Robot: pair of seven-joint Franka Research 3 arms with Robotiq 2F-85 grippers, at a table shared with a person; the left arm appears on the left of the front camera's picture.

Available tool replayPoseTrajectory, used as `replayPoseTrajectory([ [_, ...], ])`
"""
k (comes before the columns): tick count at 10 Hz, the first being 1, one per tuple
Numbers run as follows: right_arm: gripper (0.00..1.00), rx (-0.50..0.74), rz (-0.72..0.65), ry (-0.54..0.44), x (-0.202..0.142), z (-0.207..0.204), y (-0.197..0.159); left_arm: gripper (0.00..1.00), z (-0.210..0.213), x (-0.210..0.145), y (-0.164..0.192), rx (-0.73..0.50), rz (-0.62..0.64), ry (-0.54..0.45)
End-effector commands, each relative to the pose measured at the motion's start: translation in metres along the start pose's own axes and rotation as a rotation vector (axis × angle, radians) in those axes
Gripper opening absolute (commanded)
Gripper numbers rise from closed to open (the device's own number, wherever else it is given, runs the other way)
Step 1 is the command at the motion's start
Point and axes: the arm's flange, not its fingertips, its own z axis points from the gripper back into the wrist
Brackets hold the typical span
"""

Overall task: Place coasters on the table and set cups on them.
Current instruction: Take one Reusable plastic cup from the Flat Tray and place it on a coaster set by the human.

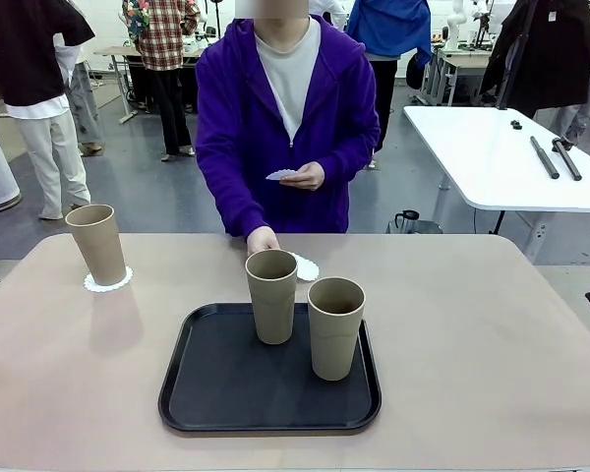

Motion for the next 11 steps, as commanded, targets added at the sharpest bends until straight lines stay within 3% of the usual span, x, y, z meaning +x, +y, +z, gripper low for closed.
replayPoseTrajectory([
  [1, 1.00, 0.008, 0.001, 0.001, -0.0003, -0.0009, 0.0013, 1.00, 0.0008, 0.0000, -0.0005, 0.001, -0.003, -0.002],
  [11, 1.00, 0.008, 0.001, 0.001, -0.0003, -0.0009, 0.0013, 1.00, 0.0008, 0.0000, -0.0005, 0.001, -0.003, -0.002],
])
